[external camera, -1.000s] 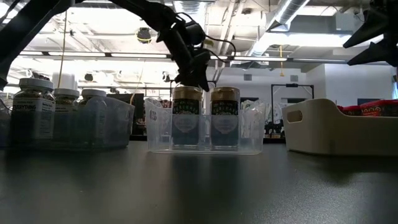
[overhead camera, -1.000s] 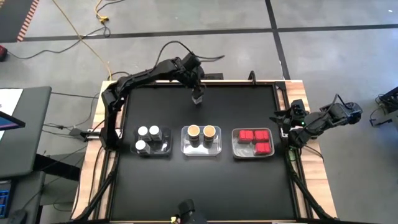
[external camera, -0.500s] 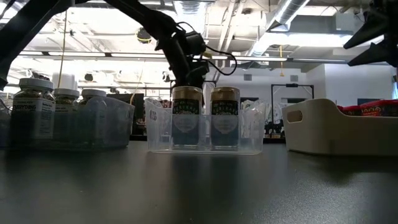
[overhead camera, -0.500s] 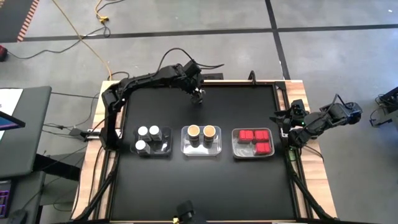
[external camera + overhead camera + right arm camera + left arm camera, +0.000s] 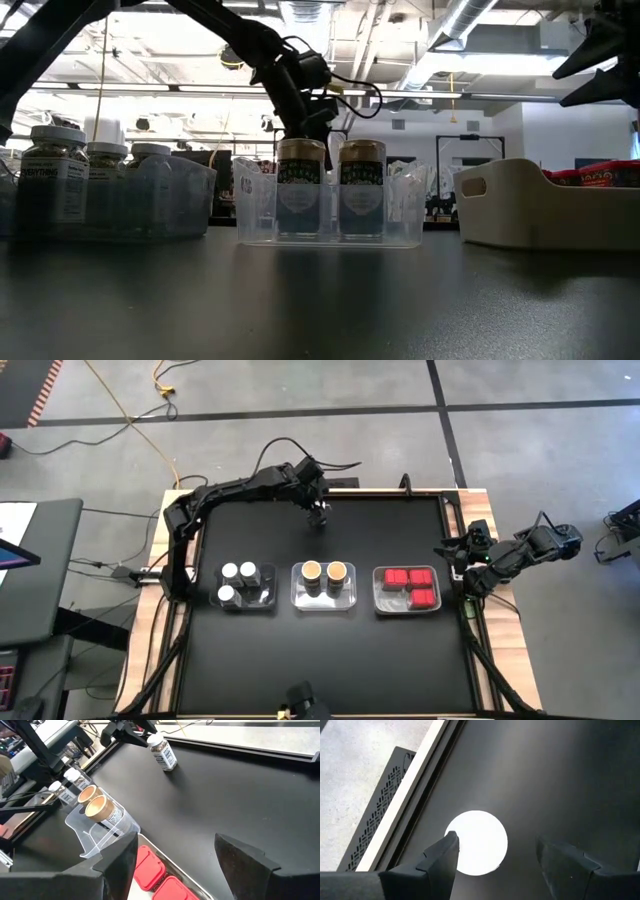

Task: Sort spices by type
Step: Put the white seasoning bottle into the black bin

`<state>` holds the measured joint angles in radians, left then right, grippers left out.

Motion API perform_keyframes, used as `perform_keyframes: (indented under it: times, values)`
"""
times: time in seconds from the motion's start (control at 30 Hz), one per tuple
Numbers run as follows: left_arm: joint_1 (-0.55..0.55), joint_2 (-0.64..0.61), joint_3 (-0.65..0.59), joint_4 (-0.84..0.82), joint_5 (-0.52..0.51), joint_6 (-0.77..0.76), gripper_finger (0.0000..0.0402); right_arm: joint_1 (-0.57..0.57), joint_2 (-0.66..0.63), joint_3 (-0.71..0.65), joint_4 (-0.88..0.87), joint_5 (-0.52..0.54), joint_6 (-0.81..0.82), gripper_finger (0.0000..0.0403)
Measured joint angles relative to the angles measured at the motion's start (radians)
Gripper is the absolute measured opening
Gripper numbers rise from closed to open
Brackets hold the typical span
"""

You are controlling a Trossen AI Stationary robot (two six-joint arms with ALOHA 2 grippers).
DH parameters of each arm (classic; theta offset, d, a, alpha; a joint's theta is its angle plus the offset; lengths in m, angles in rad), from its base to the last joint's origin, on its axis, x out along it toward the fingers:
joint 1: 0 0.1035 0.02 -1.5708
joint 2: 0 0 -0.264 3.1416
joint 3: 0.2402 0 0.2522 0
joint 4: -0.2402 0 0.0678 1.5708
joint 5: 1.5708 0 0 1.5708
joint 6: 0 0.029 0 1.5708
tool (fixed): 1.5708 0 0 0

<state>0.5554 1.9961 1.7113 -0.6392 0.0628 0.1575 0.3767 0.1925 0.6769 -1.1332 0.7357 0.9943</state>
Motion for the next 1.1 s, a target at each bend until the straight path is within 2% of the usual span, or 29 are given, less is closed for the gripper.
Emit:
perform_keyframes:
  times: [0.27, 0.5, 0.6, 0.7, 0.83, 1.1]
  values:
    - [-0.002, 0.001, 0.069, -0.058, 0.003, 0.081, 0.0249, 0.000, 0.000, 0.000, 0.000, 0.000, 0.003, 0.0292]
    - [-0.001, 0.001, 0.082, -0.069, 0.003, 0.341, 0.0249, 0.000, 0.000, 0.000, -0.001, 0.000, 0.002, 0.0292]
    - [-0.004, 0.001, 0.082, -0.069, 0.014, 0.405, 0.0249, 0.000, 0.000, 0.000, -0.013, 0.000, 0.002, 0.0292]
    - [-0.005, 0.001, 0.082, -0.076, 0.015, 0.421, 0.0249, 0.000, 0.000, 0.000, -0.015, 0.000, 0.002, 0.0292]
    - [0.005, 0.001, 0.082, -0.116, 0.066, 0.424, 0.0249, 0.000, 0.000, 0.000, -0.019, 0.000, 0.001, 0.0292]
    - [0.035, 0.001, 0.073, -0.097, 0.067, 0.398, 0.0249, 0.000, 0.000, 0.000, -0.024, -0.001, -0.009, 0.0292]
